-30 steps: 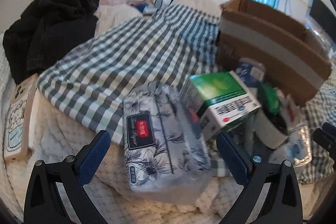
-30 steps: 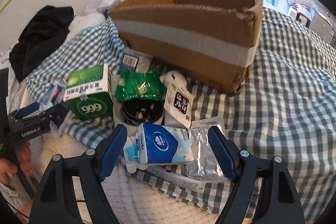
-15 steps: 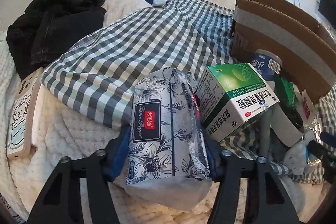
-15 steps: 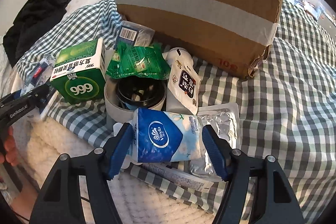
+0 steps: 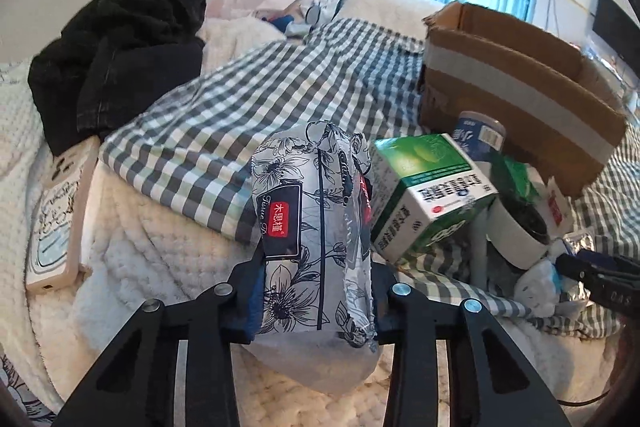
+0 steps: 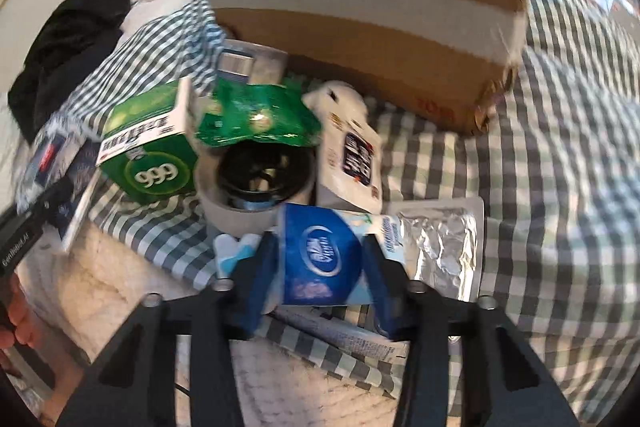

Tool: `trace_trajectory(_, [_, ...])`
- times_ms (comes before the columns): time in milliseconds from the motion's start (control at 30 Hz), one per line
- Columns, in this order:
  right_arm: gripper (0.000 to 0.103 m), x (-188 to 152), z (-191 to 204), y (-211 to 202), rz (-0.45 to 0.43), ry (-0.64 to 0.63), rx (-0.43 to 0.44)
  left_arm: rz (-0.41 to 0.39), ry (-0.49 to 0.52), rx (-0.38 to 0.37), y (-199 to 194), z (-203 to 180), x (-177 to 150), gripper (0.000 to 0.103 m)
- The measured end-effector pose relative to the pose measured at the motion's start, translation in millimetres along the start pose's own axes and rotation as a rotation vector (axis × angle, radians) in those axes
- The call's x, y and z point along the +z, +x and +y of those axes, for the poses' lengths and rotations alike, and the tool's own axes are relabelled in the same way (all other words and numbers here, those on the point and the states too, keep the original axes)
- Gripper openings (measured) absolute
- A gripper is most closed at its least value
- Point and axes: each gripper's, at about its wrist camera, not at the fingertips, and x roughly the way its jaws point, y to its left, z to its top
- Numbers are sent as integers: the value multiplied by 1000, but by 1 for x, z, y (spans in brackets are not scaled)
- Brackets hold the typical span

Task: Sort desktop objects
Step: 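Grasp the blue Vinda tissue pack with the right tool while the left tool holds the floral pack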

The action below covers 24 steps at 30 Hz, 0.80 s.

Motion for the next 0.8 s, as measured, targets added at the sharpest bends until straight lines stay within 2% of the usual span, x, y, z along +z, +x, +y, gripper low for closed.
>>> trace_trajectory(100, [34,-1,7,0,6,-39,-8,-30,21,-12,-8,-4,-1,36])
trace_trajectory(200, [43,-3,8,1,6,-51,-41,-35,25,-23,-10,-6,-2,36])
trace_trajectory(433, [44,-8,11,-18,15,-132,-62,-8,-4,-19,-5,-1,-2,36])
trace_trajectory(600, [44,-12,8,-2,68,-122,-52,-9,4,-26,-5,-3,-2,36])
trace_trajectory(633, [47,-12,8,-1,68,-124,-57,-9,6,-28,-5,-3,-2,36])
trace_trajectory(733, [66,-9,2,5,53,-110,-86,0,13,-36,-3,-6,-3,36])
trace_trajectory(800, [72,-7,-10,9,57,-65,-65,5,17,-36,-2,-7,-3,36])
